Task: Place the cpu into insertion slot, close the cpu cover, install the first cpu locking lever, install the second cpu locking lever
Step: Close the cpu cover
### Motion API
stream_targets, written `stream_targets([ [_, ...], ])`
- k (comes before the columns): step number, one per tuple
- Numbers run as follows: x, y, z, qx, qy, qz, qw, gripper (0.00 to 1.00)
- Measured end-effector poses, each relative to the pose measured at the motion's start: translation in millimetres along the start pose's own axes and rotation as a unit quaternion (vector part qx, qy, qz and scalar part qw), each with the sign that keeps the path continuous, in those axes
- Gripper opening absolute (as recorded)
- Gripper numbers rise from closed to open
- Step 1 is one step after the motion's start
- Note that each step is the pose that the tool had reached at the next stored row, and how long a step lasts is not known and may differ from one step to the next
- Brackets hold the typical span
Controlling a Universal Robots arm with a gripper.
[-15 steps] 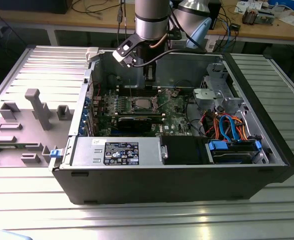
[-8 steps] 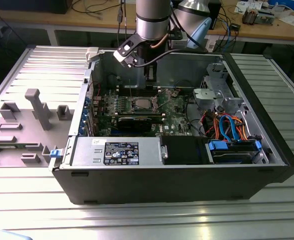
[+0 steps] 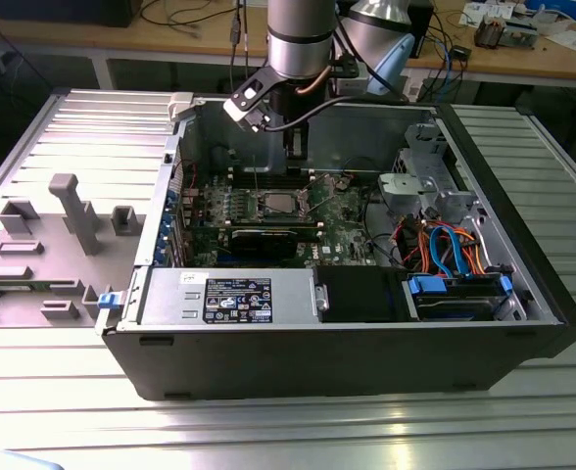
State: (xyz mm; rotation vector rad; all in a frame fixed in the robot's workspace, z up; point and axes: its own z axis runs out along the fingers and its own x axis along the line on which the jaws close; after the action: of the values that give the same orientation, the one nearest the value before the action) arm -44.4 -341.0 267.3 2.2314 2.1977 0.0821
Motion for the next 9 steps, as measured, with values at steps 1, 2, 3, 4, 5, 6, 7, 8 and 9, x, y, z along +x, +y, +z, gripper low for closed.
stream_targets([
  [1,0.0,0.2,0.0,0.0,0.0,0.0,1.0,0.11],
  [2,0.0,0.2,0.0,0.0,-0.0001,0.0,1.0,0.11],
  [3,0.0,0.4,0.0,0.0,0.0,0.0,1.0,0.11],
  [4,0.0,0.9,0.0,0.0,0.0,0.0,1.0,0.11],
  [5,0.0,1.4,0.1,0.0,0.0,0.0,1.0,0.11],
  [6,0.0,3.1,0.1,0.0,0.0,0.0,1.0,0.11],
  [7,0.1,4.5,0.2,0.0,0.0,0.0,1.0,0.11],
  [8,0.1,5.2,0.2,0.0,0.0,0.0,1.0,0.11],
  [9,0.1,5.4,0.2,0.0,0.0,0.0,1.0,0.11],
])
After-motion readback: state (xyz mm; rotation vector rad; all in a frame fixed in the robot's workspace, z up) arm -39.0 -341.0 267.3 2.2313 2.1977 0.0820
